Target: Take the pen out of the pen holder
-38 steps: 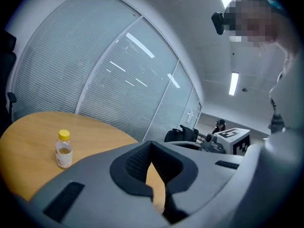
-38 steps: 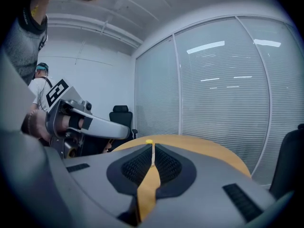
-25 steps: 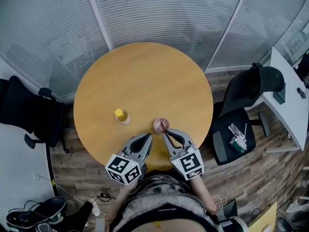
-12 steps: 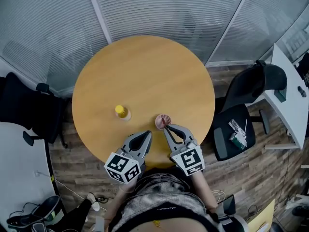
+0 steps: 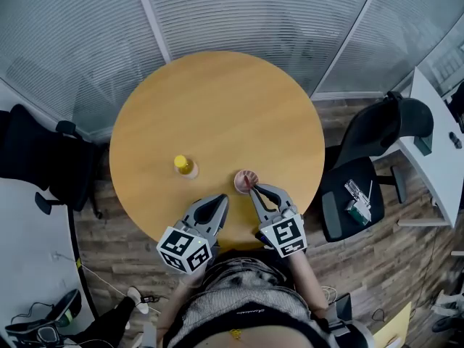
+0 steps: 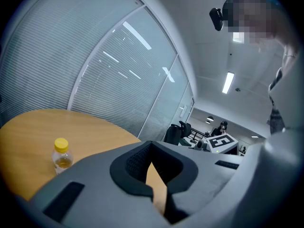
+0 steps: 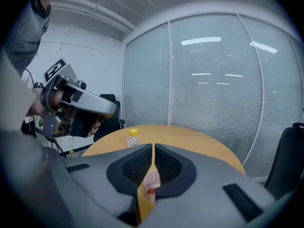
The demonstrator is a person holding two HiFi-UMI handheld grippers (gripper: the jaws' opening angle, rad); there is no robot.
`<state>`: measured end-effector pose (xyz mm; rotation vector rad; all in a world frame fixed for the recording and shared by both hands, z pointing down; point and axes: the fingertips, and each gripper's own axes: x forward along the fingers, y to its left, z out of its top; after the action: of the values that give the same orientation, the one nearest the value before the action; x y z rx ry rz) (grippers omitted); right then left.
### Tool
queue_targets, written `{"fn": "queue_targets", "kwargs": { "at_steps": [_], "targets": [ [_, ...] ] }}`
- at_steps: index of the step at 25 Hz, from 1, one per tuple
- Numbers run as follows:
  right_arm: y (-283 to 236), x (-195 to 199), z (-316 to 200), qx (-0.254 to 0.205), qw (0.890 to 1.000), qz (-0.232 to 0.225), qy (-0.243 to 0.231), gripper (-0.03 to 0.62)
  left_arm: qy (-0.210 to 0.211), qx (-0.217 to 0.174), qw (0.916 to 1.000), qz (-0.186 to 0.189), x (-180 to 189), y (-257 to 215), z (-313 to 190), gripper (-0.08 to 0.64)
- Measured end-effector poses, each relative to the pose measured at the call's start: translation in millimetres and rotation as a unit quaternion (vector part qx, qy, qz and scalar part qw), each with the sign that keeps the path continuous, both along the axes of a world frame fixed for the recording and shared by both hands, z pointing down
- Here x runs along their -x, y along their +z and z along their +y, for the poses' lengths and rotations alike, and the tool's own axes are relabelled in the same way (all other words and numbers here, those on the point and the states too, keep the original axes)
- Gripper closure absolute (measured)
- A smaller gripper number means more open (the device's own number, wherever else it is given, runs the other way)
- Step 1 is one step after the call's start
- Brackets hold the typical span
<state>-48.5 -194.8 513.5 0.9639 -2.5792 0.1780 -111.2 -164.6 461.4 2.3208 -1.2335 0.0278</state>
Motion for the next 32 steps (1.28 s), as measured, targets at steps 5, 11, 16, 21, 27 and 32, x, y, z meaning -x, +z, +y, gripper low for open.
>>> {"fn": "queue_targets", "kwargs": {
  "at_steps": [5, 11, 16, 21, 27, 32],
  "targets": [
    [20.4, -4.0, -2.8, 0.013, 1.000, 0.019, -0.001, 0.561, -0.007, 0.002, 1.0000, -0.001, 1.9, 0.8, 1.2, 0.557],
    [48.4, -7.9, -2.9, 0.032, 0.998, 0.047, -0.011, 0.561, -0.015, 0.004, 0.9999, -0.003, 5.8, 2.0, 1.3, 0.557],
    [71.3, -9.8, -1.1, 0.049, 0.996, 0.073, -0.019, 0.561, -0.020, 0.006, 0.9998, -0.004, 10.9, 3.6, 1.6, 0.557],
    [88.2, -13.1, 1.9, 0.062, 0.993, 0.094, -0.025, 0.561, -0.019, 0.007, 0.9998, -0.003, 11.2, 4.4, 1.4, 0.557],
    [101.0, -14.3, 5.2, 0.080, 0.991, 0.100, -0.025, 0.561, -0.015, 0.010, 0.9998, -0.003, 10.4, 5.9, -0.2, 0.557],
    [107.7, -17.2, 8.9, 0.078, 0.990, 0.110, -0.044, 0.560, -0.010, 0.013, 0.9999, -0.002, 8.7, 8.0, -0.6, 0.557]
  ]
}}
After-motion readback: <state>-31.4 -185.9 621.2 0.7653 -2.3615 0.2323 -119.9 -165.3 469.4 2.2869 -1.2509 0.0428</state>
